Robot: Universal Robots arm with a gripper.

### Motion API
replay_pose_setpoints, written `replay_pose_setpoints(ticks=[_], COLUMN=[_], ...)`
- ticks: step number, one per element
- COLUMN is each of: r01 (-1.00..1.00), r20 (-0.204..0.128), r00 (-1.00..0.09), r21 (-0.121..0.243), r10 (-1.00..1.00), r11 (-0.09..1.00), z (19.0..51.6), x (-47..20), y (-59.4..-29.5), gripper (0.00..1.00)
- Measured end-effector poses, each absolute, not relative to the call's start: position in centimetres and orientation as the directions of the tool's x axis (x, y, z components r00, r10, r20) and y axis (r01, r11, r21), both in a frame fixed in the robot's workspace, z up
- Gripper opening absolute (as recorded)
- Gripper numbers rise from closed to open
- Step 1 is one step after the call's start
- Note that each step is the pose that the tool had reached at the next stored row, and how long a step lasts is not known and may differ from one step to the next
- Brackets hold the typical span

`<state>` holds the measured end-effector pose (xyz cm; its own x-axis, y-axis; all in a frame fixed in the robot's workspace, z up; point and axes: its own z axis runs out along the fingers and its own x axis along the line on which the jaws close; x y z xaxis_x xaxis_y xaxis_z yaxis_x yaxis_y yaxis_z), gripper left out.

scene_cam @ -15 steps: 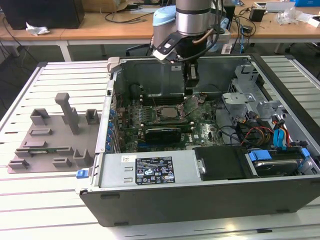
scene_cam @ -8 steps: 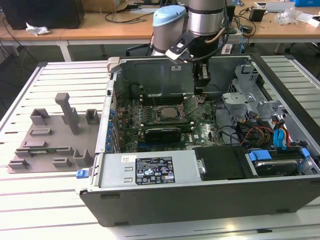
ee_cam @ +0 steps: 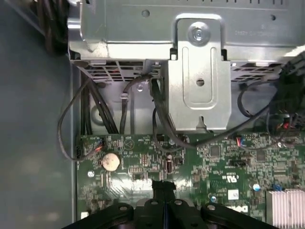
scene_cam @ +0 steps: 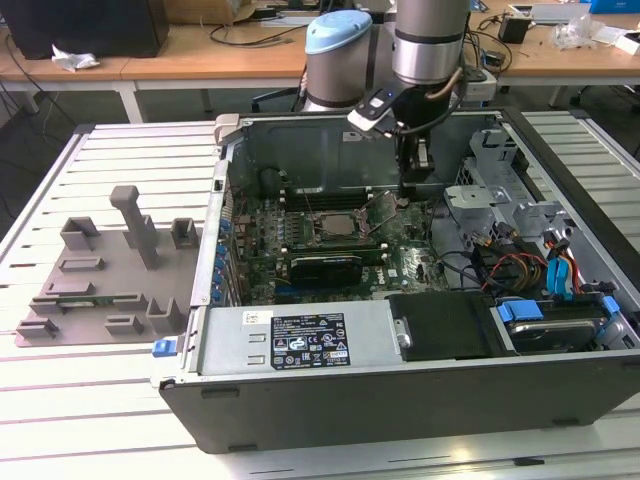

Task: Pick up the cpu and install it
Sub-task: 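Close the cpu cover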

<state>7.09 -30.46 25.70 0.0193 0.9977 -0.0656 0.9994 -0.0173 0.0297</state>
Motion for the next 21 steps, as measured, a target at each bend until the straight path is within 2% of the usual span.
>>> replay_pose_setpoints(ticks=[5, 21], r01=[1.0, 0.999], r20=[-0.066, -0.063], r00=[0.019, 0.019], r21=[0.018, 0.027], r10=[0.998, 0.998], r11=[-0.018, -0.017], z=[24.9, 24.9], x=[7.2, 3.5], y=[-30.5, -30.5], gripper=[0.11, 0.11])
